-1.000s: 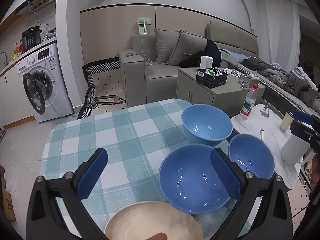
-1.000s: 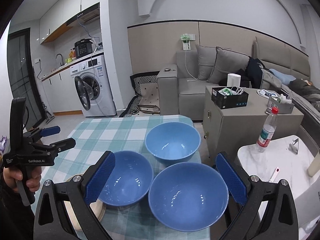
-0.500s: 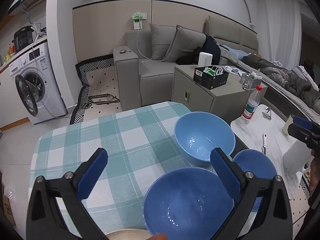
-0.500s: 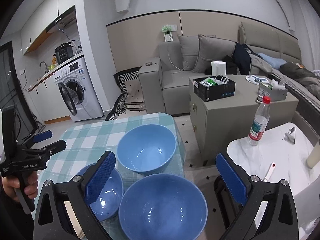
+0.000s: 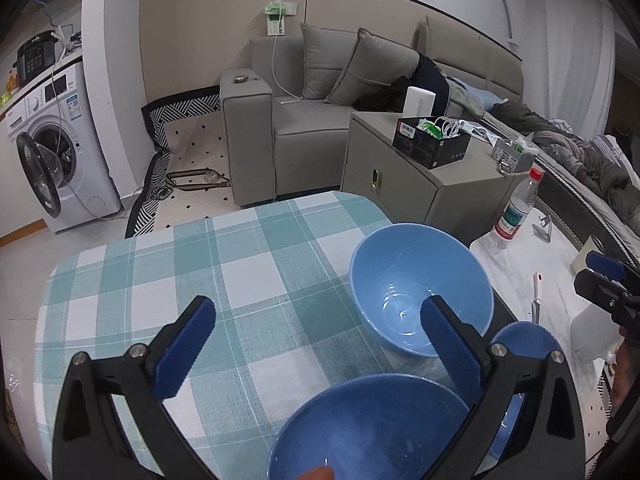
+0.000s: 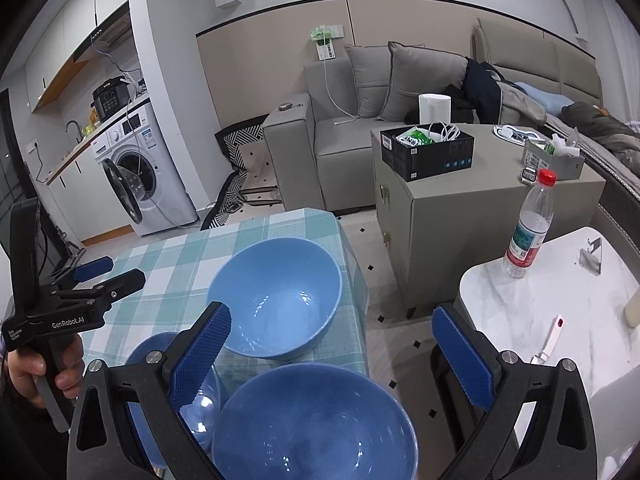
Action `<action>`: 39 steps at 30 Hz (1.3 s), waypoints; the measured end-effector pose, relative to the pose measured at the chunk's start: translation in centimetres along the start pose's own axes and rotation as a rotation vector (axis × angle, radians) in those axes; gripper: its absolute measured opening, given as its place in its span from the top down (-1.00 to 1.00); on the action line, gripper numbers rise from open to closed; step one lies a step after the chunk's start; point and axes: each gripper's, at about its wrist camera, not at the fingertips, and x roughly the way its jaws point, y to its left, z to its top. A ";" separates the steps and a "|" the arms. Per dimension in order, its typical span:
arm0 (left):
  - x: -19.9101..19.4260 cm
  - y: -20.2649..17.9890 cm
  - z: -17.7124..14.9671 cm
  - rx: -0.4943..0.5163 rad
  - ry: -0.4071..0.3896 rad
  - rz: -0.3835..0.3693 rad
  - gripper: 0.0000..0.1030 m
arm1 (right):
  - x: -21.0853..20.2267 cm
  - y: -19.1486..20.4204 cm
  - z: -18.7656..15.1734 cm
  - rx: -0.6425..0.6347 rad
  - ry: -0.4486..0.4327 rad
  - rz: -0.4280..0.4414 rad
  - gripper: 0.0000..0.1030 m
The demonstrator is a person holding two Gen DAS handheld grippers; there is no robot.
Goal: Organize plates and bowls
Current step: 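Close the right gripper on the rim of a blue bowl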
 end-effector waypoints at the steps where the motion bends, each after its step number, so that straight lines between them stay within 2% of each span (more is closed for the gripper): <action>1: 0.3 0.0 0.1 0.001 0.005 0.004 -1.00 | 0.5 0.0 0.1 0.000 0.006 0.000 -0.99; 11: 4.2 0.9 0.4 -0.008 0.069 0.021 -1.00 | 4.4 -0.3 0.7 0.009 0.057 -0.001 -0.99; 25: 8.6 -0.7 0.3 0.046 0.162 0.012 -1.00 | 9.8 -1.4 -0.6 0.046 0.180 -0.008 -0.99; 32: 10.2 -1.1 0.1 0.056 0.202 0.012 -1.00 | 11.7 -1.3 -1.0 0.040 0.214 -0.002 -0.95; 35: 10.7 -1.2 0.0 0.065 0.212 0.012 -0.99 | 12.5 -1.3 -1.2 0.039 0.236 0.002 -0.78; 37: 11.1 -1.2 0.0 0.064 0.223 0.007 -0.98 | 13.2 -1.4 -1.4 0.040 0.259 0.002 -0.54; 39: 11.5 -1.3 0.0 0.065 0.236 -0.001 -0.96 | 13.6 -1.6 -1.5 0.044 0.271 0.004 -0.43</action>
